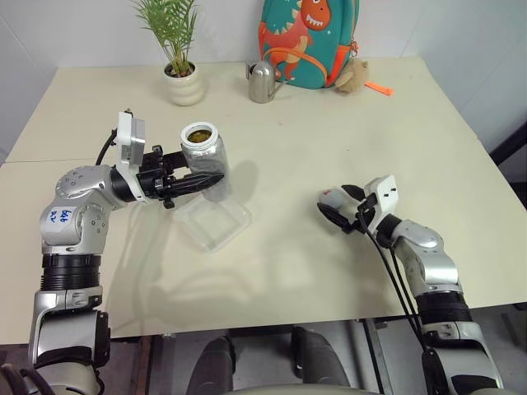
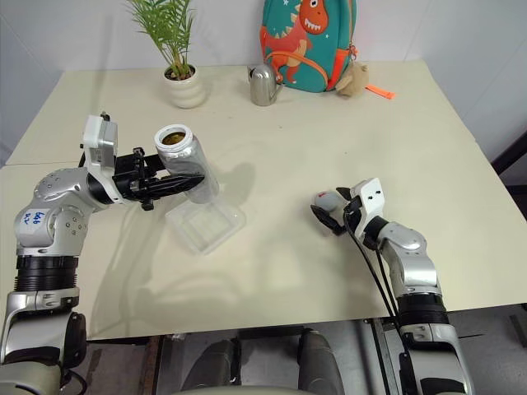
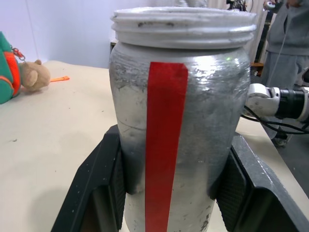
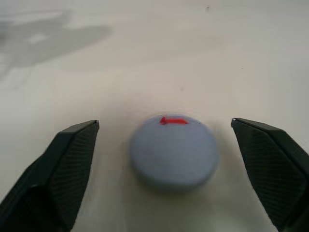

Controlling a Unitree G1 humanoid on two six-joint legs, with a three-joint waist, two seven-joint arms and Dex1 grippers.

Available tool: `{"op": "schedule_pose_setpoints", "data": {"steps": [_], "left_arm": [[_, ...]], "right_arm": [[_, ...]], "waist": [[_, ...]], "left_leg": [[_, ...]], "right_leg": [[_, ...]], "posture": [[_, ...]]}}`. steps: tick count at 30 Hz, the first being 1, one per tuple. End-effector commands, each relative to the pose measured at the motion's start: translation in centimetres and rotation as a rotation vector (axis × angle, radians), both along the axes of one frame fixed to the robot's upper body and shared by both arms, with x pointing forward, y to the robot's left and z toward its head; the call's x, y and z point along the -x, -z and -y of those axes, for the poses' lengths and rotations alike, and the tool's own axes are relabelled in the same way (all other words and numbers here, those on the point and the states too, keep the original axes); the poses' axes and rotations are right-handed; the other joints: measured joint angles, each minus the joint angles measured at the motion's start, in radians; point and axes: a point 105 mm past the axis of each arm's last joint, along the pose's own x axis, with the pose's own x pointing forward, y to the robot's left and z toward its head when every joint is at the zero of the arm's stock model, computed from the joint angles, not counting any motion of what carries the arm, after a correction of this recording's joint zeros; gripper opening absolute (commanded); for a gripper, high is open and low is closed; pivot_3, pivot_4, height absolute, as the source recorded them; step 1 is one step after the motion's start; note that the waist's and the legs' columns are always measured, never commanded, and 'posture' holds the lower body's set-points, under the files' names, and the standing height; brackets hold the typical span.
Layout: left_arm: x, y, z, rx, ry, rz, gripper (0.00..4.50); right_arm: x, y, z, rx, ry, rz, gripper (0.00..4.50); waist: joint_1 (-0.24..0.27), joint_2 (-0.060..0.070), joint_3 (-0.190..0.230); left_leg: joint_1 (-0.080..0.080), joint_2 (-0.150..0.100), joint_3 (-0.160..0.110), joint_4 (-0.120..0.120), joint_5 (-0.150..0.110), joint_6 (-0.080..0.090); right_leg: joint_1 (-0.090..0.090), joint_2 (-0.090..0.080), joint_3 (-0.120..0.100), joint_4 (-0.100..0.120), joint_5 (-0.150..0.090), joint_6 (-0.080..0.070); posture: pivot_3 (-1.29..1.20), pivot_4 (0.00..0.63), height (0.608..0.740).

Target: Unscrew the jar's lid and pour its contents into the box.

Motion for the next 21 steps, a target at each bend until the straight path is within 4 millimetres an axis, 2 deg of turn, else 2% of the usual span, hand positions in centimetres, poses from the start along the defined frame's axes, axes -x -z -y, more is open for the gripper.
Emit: {"op": "schedule_pose_setpoints", "data": {"steps": [1,6,12,17,21], "left_arm": [[0.3,-1.8,-0.7,0.001,-0.011,0.058,2.01],[-0.3,-2.2,-1.9,-0.041,-0.071,0.093,2.01],[-1.2,-1.4,-3.9,-0.147,-0.137,0.08,2.01],[-2.1,-1.2,-5.2,-0.259,-0.229,0.112,2.01],[-2.1,-1.2,-6.0,-0.376,-0.294,0.194,2.01]], "right_arm": [[1.1,-4.3,-0.3,-0.006,-0.064,0.122,4.46],[5.0,-8.1,-3.1,0.055,-0.337,0.122,4.46],[9.5,-11.8,-6.4,0.119,-0.639,0.141,4.46],[10.3,-12.7,-6.9,0.206,-0.692,0.186,4.46],[10.0,-12.0,-6.5,0.22,-0.67,0.165,4.46]], "waist": [[0.001,0.0,0.0],[0.002,0.001,0.001],[0.001,0.001,0.001],[0.011,0.0,0.001],[0.023,0.0,0.001]], "left_leg": [[0.0,0.0,0.0,0.0,0.0,0.0],[0.0,0.0,0.0,0.0,0.0,0.0],[0.0,0.0,0.0,0.0,0.0,0.001],[0.0,0.0,0.0,0.0,0.0,0.001],[-0.001,0.0,0.0,0.0,-0.001,0.001]], "right_leg": [[0.0,0.0,0.0,0.0,0.0,0.0],[0.0,0.0,0.0,0.0,0.0,0.0],[0.0,0.0,0.0,-0.003,0.0,0.0],[0.001,0.0,0.0,-0.004,0.0,0.0],[0.0,0.0,-0.001,-0.003,0.0,0.001]], "posture": [[0.0,0.15,0.74],[0.0,0.15,0.74],[0.0,0.15,0.74],[0.0,0.15,0.74],[0.0,0.15,0.74]]}}
